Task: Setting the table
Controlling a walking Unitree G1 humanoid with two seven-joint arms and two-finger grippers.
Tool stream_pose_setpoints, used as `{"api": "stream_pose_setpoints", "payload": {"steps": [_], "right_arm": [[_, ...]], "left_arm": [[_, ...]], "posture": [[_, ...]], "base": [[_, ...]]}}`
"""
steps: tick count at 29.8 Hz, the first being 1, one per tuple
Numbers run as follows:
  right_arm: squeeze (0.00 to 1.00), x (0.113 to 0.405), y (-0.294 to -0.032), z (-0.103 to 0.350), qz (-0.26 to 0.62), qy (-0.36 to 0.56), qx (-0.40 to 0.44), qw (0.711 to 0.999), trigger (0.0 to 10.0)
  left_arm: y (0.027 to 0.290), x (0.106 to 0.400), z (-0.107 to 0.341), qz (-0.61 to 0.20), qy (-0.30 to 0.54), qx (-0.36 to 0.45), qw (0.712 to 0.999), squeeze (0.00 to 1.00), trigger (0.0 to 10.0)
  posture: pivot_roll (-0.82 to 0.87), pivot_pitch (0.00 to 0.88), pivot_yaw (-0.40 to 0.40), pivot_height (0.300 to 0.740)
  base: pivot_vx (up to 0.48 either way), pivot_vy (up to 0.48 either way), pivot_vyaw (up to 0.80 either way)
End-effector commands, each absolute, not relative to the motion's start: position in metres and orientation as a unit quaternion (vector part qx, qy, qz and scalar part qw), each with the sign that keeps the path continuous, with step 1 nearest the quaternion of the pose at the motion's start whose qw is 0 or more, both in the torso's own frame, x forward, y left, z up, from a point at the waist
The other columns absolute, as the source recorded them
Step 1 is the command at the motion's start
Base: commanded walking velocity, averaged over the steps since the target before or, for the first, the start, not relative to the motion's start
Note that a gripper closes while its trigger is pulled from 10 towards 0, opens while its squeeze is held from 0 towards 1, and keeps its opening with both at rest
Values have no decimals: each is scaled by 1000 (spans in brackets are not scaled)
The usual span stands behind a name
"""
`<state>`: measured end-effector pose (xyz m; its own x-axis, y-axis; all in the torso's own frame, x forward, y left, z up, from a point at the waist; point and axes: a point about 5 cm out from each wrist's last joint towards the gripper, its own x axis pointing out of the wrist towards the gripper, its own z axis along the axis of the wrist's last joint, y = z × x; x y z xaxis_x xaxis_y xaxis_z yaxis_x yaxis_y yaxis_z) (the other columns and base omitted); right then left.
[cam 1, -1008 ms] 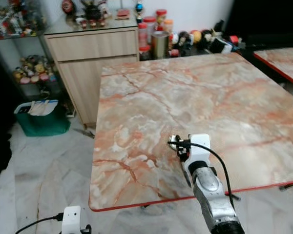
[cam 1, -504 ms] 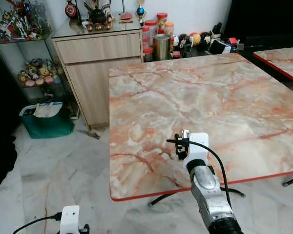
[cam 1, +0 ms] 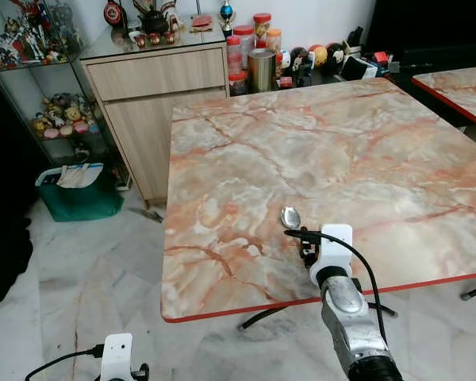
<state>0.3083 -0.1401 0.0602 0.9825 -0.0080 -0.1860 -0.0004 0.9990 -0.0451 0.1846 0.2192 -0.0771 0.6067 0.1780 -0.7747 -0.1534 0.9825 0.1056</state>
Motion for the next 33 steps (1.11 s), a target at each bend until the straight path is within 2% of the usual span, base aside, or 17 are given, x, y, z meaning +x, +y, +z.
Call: {"api": "stream_pose_setpoints", "payload": {"steps": [1,5,6,7,10,11,12,13,24,33], "right_arm": [[0,313,-137,64,2,88,-17,996,10000],[0,318,-139,66,12,85,-22,996,10000],[580,318,-139,67,14,82,-23,996,10000],[1000,319,-139,68,17,78,-19,997,10000],[1000,322,-137,68,22,84,-25,996,10000],[90,322,-135,66,28,92,-27,995,10000],[90,322,-135,66,28,92,-27,995,10000],[0,322,-134,64,30,96,-26,995,10000],[0,321,-122,53,71,121,-22,990,10000],[0,322,-121,51,69,123,-25,990,10000]], "left_arm": [[221,187,-76,90,432,20,897,0,10000],[220,187,-76,90,432,18,897,0,10000],[220,187,-76,90,432,18,897,0,10000],[220,187,-76,90,432,18,897,0,10000],[219,186,-76,91,432,17,897,0,10000],[219,186,-76,91,433,17,897,0,10000],[219,186,-76,91,433,17,897,0,10000],[219,186,-76,92,433,16,897,0,10000],[218,185,-77,91,435,16,896,0,10000],[217,183,-79,89,439,11,894,0,10000]], "posture": [[-29,0,72,740],[-31,0,71,740],[-31,0,71,740],[-31,0,71,740],[-30,0,66,740],[-29,0,64,740],[-29,0,64,740],[-29,0,64,740],[-27,0,63,740],[-24,0,56,740]], "base": [[0,0,0],[0,0,0],[0,0,0],[0,0,0],[0,0,0],[0,0,0],[0,0,0],[0,0,0],[0,0,0],[0,0,0]]}}
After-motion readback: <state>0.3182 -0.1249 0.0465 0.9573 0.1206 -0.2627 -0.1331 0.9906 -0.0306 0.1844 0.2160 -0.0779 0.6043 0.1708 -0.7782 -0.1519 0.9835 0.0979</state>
